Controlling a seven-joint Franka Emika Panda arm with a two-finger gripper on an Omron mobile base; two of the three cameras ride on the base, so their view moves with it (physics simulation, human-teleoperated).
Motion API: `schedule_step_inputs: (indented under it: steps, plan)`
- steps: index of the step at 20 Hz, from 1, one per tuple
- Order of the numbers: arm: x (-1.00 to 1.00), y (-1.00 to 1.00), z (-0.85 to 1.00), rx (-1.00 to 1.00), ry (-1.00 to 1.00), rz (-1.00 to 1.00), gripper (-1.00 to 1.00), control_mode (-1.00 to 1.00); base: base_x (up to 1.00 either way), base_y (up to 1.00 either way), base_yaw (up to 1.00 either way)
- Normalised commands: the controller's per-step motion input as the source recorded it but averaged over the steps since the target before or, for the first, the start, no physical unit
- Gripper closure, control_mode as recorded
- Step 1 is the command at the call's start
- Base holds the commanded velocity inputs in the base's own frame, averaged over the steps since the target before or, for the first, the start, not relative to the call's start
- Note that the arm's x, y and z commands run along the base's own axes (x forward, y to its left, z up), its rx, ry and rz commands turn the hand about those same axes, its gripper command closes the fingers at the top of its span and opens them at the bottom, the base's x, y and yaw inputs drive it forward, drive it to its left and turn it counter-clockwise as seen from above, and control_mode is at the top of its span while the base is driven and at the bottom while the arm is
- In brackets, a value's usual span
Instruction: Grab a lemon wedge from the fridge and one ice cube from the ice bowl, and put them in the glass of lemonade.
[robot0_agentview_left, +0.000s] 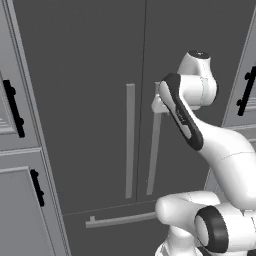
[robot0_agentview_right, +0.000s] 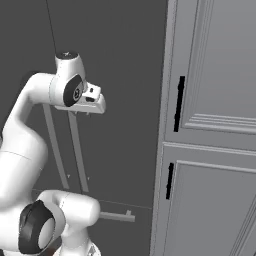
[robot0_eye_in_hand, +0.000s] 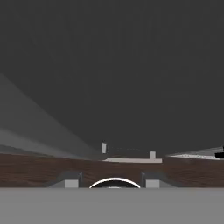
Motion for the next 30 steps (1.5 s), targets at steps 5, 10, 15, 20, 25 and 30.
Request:
schedule_step_inputs:
  steps: [5, 10, 15, 20, 25, 30]
  plan:
    - [-0.70, 0.00, -0.01, 0.01, -0.03, 0.00, -1.00, -1.00, 0.00, 0.00, 0.00]
    - [-0.76, 0.00, -0.10, 0.02, -0.01, 0.00, -1.00, -1.00, 0.00, 0.00, 0.00]
    - [-0.36, 0.00, -0.04, 0.00, -0.02, 0.00, -1.00, -1.00, 0.00, 0.00, 0.00]
    - [-0.04, 0.00, 0.00, 0.00, 0.00, 0.00, -1.00, -1.00, 0.00, 0.00, 0.00]
    - [0.00, 0.00, 0.00, 0.00, 0.00, 0.00, -1.00, 1.00, -0.09, 0.00, -0.12]
    - [0.00, 0.00, 0.00, 0.00, 0.00, 0.00, -1.00, 1.00, -0.30, -0.07, -0.31]
